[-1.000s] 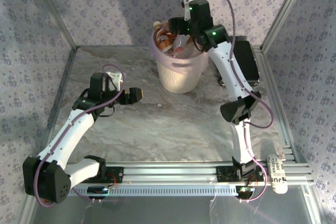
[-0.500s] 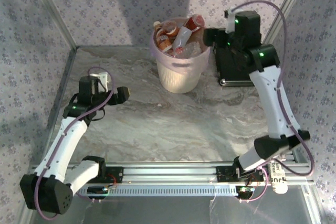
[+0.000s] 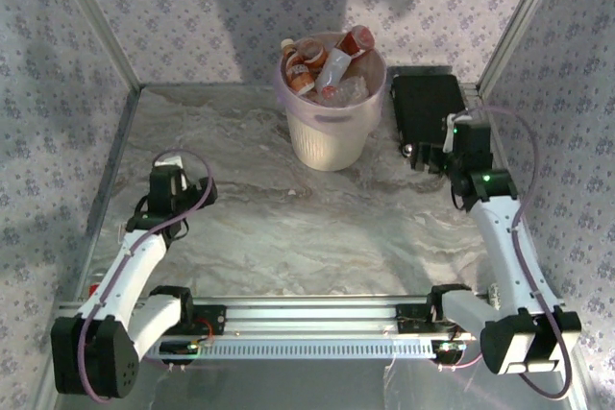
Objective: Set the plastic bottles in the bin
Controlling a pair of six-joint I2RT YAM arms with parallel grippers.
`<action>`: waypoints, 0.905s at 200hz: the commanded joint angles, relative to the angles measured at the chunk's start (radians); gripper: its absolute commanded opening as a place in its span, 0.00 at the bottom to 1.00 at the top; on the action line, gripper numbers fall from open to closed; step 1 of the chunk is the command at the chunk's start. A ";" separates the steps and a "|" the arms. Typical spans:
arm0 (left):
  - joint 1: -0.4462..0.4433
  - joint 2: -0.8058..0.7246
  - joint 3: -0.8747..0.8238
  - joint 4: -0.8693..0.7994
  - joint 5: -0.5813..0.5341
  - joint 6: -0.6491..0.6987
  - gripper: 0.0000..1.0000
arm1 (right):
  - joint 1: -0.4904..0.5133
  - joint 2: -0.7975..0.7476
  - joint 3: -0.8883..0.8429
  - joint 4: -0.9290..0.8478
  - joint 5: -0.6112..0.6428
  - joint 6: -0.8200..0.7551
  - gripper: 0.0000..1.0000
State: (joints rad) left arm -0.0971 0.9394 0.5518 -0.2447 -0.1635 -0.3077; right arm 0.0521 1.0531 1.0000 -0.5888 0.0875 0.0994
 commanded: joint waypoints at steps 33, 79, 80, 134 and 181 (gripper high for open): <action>0.047 0.111 -0.058 0.314 -0.139 0.067 1.00 | -0.008 -0.075 -0.325 0.384 0.071 -0.043 0.99; 0.097 0.240 -0.109 0.577 -0.098 0.089 1.00 | -0.005 -0.070 -0.476 0.584 0.172 -0.044 0.99; 0.096 0.244 -0.110 0.581 -0.097 0.090 1.00 | -0.005 -0.070 -0.480 0.590 0.174 -0.044 0.99; 0.100 0.443 -0.082 0.773 -0.085 0.152 1.00 | -0.004 0.048 -0.614 0.911 0.221 -0.075 0.99; 0.100 0.501 -0.087 0.886 -0.056 0.227 1.00 | -0.002 0.208 -0.629 1.125 0.183 -0.110 0.99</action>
State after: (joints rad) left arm -0.0055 1.4193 0.4534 0.4980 -0.2462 -0.1375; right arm 0.0498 1.2053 0.3687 0.3649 0.2733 0.0273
